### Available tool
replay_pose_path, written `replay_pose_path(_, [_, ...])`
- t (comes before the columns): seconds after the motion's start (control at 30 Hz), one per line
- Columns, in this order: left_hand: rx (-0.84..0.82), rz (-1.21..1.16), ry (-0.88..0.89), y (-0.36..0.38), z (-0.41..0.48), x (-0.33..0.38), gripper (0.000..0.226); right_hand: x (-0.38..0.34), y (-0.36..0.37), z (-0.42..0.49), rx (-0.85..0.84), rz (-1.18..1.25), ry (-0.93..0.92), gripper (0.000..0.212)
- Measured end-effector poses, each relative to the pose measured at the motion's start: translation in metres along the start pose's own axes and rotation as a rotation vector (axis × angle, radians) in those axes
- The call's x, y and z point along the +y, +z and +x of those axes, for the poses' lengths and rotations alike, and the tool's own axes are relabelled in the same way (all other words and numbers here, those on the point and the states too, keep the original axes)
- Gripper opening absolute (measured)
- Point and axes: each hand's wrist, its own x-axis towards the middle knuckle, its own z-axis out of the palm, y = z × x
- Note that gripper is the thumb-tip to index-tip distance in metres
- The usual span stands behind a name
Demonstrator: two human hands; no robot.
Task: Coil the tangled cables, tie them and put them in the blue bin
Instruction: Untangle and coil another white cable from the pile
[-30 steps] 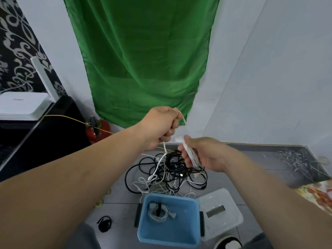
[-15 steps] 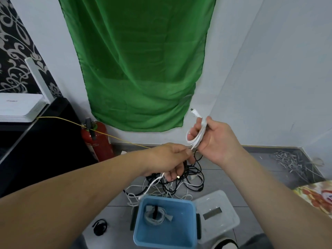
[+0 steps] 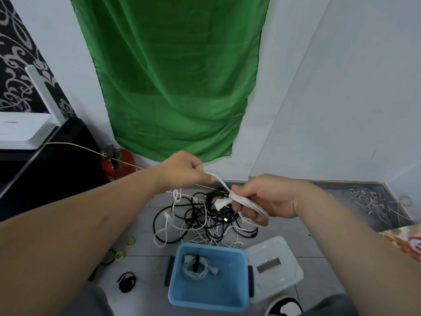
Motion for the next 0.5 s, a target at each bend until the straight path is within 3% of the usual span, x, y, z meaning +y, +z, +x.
replay_pose_path(0.1, [0.086,-0.144,0.029,0.01,0.001,0.023,0.037,-0.001,0.006,0.017,0.198,0.108,-0.018,0.048])
replay_pose_path(0.23, [-0.059,-0.38,0.05,0.021,-0.008,0.044,0.024,-0.007,0.009,0.036,0.439,0.453,-0.205,0.051])
replay_pose_path(0.33, [-0.176,-0.374,0.087,0.027,-0.017,0.048,0.021,-0.018,0.009,0.035,0.412,0.798,-0.352,0.05])
replay_pose_path(0.5, [-0.175,-0.321,0.063,0.028,-0.036,0.047,0.031,-0.038,0.012,0.017,0.368,1.245,-0.581,0.048])
